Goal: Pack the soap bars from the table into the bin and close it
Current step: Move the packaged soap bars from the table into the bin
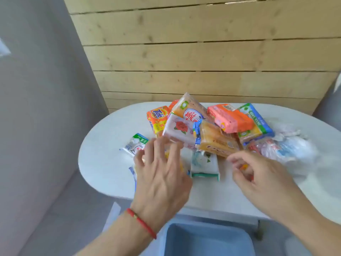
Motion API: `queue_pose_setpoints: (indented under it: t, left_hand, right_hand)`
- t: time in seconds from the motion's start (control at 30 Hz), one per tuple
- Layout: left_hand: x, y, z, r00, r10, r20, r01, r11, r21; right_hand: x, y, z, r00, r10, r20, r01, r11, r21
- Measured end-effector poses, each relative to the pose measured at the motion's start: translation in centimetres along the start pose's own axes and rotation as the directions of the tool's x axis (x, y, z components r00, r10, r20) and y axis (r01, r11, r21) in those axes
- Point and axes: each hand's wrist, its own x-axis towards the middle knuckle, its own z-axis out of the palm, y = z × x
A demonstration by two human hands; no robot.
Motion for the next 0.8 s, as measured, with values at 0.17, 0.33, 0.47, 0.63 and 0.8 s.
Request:
queue_pose_setpoints:
  t: [0.17, 0.33, 0.47, 0.63, 0.8]
  left_hand:
    - [0.0, -2.4, -2.0, 0.965, -0.156, 0.209, 0.171, 0.984, -0.056]
    - [-0.2, -3.4, -1.2, 0.891, -0.152, 0.428, 0.136, 0.988, 0.067]
    - [0.6, -3.9, -0.6, 0.907, -0.090, 0.412, 0.007, 0.980, 0.199]
    - [0.9, -3.5, -0.6, 0.890, -0.173, 0.421, 0.146, 0.985, 0.097]
    - [0.3, -3.4, -1.9, 0.849, -0.246, 0.467, 0.285, 0.958, -0.014]
  right_hand:
    - [-2.2, -1.3, -2.2, 0.991, 0.132, -0.011, -0.132, 0.989, 0.061]
    - [-1.3, -1.2, -3.3, 0.979, 0.187, -0.084, -0.192, 0.980, -0.058]
    - [1.2, 0.3, -2.7, 0.959, 0.159, -0.233, -0.198, 0.968, -0.155]
    - [4.9, 1.3, -1.2, 0.927, 0.267, -0.262, -0.333, 0.909, -0.250]
    - [8.5, 1.1, -1.7, 0.907, 0.390, -0.157, -0.420, 0.851, -0.315]
